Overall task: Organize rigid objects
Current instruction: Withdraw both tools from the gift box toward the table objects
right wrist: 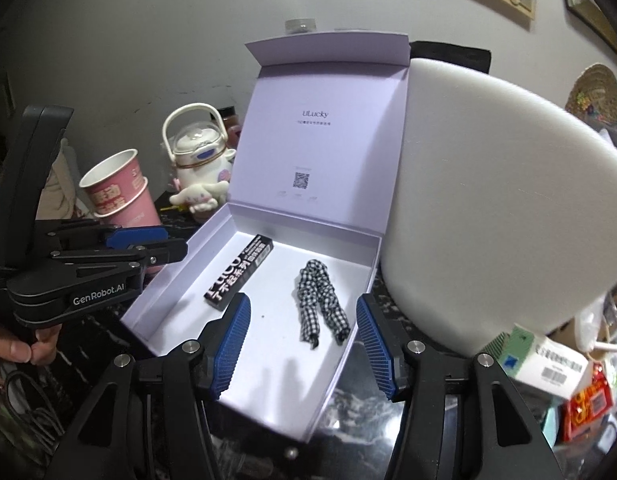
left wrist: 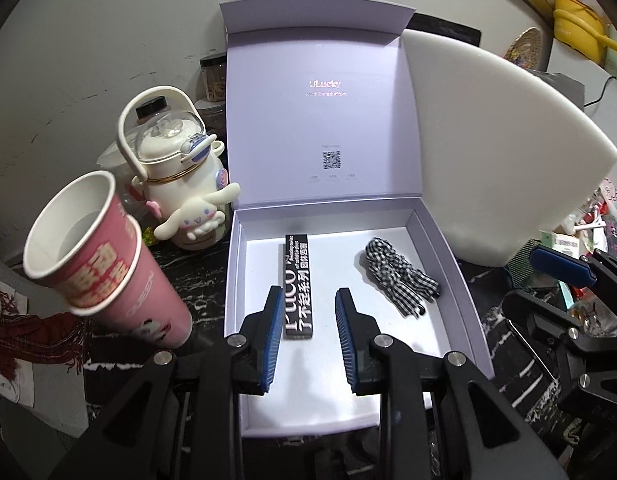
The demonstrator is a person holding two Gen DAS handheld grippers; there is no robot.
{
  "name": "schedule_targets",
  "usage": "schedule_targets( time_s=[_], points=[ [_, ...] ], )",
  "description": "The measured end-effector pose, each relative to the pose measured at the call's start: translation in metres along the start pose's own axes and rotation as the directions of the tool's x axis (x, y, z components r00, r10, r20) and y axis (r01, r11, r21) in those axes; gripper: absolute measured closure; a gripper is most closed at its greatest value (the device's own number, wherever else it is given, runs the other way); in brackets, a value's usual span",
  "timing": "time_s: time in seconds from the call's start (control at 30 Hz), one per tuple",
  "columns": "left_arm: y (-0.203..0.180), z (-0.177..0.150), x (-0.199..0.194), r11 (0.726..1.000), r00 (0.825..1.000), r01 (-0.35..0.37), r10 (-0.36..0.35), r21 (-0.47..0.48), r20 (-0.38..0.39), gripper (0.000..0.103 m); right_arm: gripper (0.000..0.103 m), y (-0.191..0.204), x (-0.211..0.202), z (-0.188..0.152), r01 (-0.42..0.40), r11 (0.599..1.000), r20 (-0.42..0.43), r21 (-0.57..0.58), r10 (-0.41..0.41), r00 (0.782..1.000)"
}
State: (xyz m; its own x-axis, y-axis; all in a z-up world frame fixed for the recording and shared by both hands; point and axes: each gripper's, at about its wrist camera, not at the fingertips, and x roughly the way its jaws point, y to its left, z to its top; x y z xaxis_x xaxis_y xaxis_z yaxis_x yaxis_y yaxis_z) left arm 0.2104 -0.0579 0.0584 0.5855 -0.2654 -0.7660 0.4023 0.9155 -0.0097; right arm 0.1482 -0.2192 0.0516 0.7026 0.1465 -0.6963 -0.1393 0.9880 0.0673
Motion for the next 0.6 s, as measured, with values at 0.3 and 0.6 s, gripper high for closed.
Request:
schedule_targets(
  time_s=[0.3, 0.6],
  points=[
    [-0.01, -0.027, -0.032, 1.0, 0.999, 0.008, -0.008, 0.006, 0.032, 0.077, 0.046, 0.011, -0.032, -0.024, 0.005, 1.0, 0.03, -0.004, -0.004, 1.0],
    [-0.015, -0.059, -0.058, 1.0, 0.999, 0.011, -0.011, -0.003, 0.052, 0.077, 0.045, 0.02, -0.054, -0.053, 0.003, 1.0, 0.046, -0.015, -0.003, 0.999]
  ],
)
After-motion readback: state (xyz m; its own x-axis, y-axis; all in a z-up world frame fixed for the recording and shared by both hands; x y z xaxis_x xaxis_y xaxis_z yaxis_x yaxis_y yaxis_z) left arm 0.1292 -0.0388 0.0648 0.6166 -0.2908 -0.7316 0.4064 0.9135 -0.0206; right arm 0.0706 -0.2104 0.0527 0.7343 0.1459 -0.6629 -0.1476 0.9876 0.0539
